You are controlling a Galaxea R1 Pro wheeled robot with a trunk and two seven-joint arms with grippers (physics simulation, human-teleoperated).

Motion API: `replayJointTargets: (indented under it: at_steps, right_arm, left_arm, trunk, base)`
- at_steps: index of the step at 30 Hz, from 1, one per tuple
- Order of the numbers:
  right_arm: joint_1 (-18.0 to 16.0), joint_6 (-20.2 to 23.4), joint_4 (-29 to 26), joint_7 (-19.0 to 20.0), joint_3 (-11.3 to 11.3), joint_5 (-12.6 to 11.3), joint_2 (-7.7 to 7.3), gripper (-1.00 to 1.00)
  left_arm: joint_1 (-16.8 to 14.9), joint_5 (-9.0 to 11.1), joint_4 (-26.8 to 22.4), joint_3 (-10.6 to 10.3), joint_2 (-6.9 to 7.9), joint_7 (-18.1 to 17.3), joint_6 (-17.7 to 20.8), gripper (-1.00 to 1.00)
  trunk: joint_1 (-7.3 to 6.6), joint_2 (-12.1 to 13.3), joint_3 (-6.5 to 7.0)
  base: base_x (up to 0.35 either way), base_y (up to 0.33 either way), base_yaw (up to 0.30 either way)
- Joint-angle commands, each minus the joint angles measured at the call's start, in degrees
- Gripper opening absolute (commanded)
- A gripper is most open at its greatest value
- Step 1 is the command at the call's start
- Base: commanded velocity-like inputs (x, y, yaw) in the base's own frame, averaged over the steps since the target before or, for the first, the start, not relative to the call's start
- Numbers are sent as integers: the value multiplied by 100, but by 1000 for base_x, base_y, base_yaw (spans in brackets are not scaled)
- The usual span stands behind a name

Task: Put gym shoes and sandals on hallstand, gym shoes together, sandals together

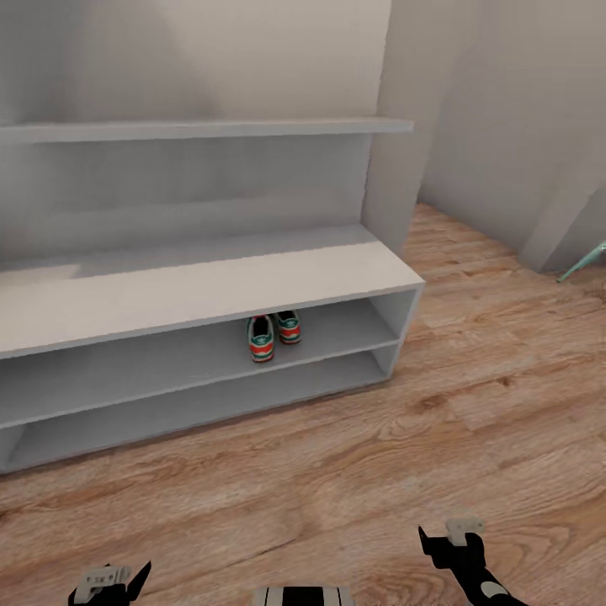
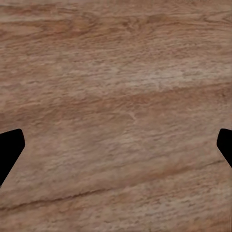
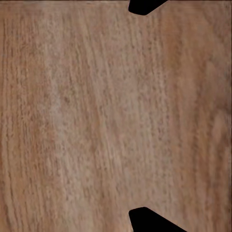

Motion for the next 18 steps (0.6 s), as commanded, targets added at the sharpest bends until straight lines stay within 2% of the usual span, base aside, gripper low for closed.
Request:
replayJointTargets:
  at_steps: [1,7,18]
  right_arm:
    - [-2,-19,7,4,-51,55,-1,100]
    - [7,-19,7,4,-55,54,1,100]
    - [34,-26,7,4,-64,51,3,100]
  left_arm:
    - [-2,11,5,44,-16,10,-10,100]
    - [-1,-40,6,29,-131,231,-139,100]
    - [-1,-93,0,-22,-247,262,-213,100]
  trunk:
    - [-1,-2,-4]
    - [-1,-2,-4]
    - [-1,-2,-4]
  base:
    - [0,0,-265]
    - [0,0,-265]
    - [0,0,-254]
